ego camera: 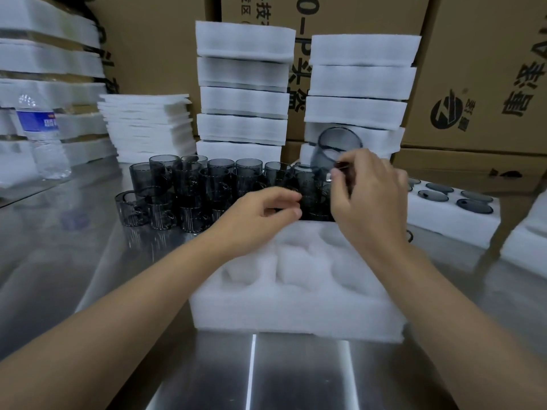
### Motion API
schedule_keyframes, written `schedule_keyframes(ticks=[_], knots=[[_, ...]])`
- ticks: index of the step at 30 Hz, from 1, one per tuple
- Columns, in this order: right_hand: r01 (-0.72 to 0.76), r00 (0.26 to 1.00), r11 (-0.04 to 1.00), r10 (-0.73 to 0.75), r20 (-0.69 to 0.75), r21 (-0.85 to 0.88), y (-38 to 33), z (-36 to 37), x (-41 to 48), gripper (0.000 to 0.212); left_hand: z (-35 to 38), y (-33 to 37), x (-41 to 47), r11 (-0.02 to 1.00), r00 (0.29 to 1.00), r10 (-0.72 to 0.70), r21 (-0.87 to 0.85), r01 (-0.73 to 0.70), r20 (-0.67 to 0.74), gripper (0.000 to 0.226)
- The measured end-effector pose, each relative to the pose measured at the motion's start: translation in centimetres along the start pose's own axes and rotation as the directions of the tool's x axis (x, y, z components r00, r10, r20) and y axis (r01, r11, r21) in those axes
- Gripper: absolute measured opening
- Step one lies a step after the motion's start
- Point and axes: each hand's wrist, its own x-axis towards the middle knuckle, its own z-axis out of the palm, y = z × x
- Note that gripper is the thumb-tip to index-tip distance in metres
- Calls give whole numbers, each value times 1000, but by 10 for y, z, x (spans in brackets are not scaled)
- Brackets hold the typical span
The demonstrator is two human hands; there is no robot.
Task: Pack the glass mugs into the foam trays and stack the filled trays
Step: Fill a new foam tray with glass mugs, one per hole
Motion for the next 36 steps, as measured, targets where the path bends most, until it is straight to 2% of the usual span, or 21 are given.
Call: schedule_keyframes(ticks=[3,5,8,11,15,20,24,28,36], knots=[[167,986,983,-167,2,80,-17,-3,-5,14,-5,2,3,948,996,-39,-318,11,-84,20],[262,965,962,-263,-8,71,-22,-2,-9,9,-9,1,4,918,992,-84,-394,41,-92,26],[305,952,946,-307,11,108,-21,-1,-11,9,-12,-1,3,899,991,-119,-430,79,-66,38],[274,954,948,-289,76,162,-19,0,-13,12,-12,-3,3,893,988,-147,-437,112,-47,34],[231,947,945,-273,171,231,-16,1,-14,17,-12,-5,6,875,968,-224,-461,151,-109,20],[123,938,950,-205,278,286,-11,4,-14,46,-13,-8,8,859,941,-263,-496,127,-215,20],[64,935,957,-157,317,284,-9,5,-14,54,-15,-10,8,858,958,-231,-499,119,-170,18],[39,931,964,-131,341,264,-6,7,-15,53,-16,-11,6,870,972,-175,-488,78,-157,35],[11,920,959,-121,374,283,-2,8,-15,55,-18,-14,5,853,983,-130,-519,46,-126,41]])
